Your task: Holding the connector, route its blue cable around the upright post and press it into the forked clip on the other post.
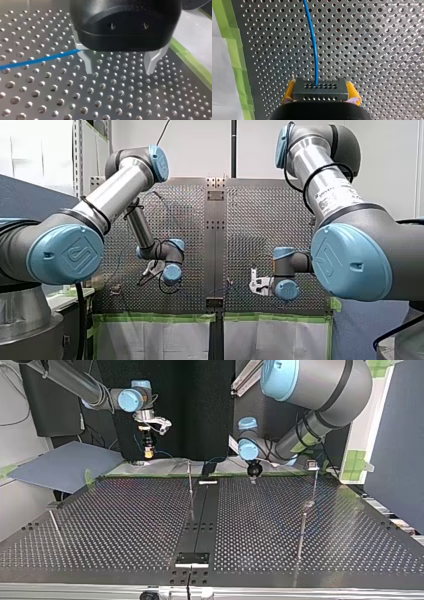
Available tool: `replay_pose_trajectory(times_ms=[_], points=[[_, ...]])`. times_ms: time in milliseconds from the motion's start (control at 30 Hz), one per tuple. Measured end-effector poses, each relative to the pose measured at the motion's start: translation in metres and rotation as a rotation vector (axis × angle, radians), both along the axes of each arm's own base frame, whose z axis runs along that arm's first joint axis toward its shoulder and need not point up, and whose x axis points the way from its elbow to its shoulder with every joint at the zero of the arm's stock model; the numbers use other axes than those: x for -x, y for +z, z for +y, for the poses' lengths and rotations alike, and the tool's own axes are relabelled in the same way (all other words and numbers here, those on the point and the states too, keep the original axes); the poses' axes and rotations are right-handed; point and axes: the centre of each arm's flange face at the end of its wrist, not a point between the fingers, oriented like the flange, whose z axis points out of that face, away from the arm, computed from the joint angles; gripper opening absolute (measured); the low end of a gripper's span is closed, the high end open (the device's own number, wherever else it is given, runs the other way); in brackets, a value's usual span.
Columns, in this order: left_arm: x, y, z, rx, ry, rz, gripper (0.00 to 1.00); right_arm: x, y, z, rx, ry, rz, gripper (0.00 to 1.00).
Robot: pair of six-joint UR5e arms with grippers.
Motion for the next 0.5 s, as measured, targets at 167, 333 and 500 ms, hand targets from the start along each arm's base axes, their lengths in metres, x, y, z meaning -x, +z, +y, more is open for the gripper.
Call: replay_pose_trajectory(times_ms=[167,333,500], points=[[0.002,-0.006,-0.003,0.001,-0.014,0.011,0.99,0.000,0.000,0.000,-0.001,0.000,0.000,0.00],[0.005,-0.012,-0.007,0.001,-0.026,0.022,0.99,0.000,0.000,0.000,0.000,0.000,0.000,0.00],[0.009,-0.031,-0.010,-0.005,-0.036,0.060,0.99,0.000,0.000,0.000,0.001,0.000,-0.001,0.00]])
